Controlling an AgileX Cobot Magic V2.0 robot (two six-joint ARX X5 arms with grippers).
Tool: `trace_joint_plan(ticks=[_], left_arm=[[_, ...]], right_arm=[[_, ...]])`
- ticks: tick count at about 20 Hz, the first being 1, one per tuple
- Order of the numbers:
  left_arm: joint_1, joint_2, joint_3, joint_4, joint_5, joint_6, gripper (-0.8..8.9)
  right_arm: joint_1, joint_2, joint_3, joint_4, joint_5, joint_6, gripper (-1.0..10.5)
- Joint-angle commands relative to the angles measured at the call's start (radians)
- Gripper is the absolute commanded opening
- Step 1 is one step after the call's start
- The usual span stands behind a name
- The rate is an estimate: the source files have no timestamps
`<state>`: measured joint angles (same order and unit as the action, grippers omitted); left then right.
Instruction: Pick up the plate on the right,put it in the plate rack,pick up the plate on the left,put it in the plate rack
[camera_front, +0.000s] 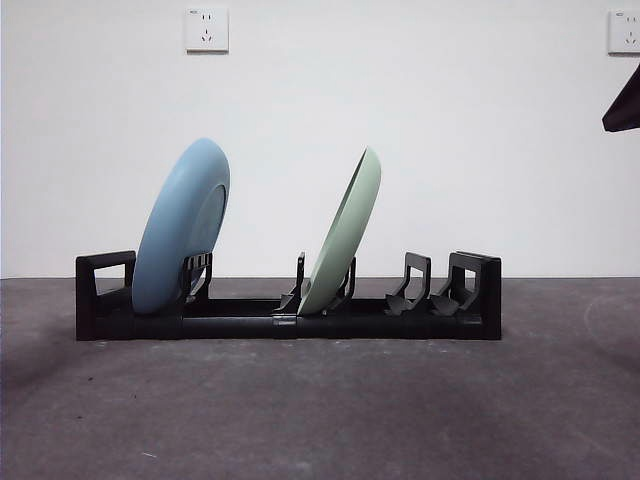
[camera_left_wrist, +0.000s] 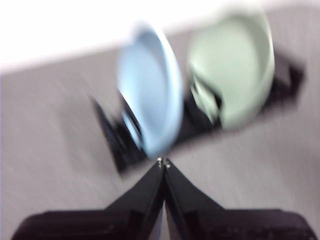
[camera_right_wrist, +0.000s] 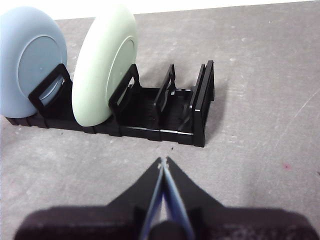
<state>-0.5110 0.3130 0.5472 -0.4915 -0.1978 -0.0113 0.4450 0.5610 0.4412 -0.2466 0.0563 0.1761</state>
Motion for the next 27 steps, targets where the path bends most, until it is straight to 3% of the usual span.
trace_joint_plan(ticks=[1, 6, 14, 19, 27], left_arm=[[0.081, -0.116, -0.005, 0.009, 0.042, 0.008, -0.03], [0.268, -0.310, -0.089, 0.028, 0.101, 0.063, -0.03], [0.408, -0.311, -0.509, 0.420, 0.256, 0.062, -0.03], [0.414, -0.311, -0.544, 0.303, 0.248, 0.064, -0.03], [0.414, -0.310, -0.543, 0.312, 0.251, 0.063, -0.03]], right_arm=[[0.000, 0.000, -0.006, 0.003, 0.003, 0.010, 0.1], [0.000, 0.000, -0.006, 0.003, 0.003, 0.010, 0.1], [0.000, 0.000, -0.006, -0.002, 0.013, 0.010, 0.1], [0.000, 0.000, -0.006, -0.002, 0.029, 0.010, 0.1], [0.000, 0.000, -0.006, -0.002, 0.029, 0.010, 0.1]])
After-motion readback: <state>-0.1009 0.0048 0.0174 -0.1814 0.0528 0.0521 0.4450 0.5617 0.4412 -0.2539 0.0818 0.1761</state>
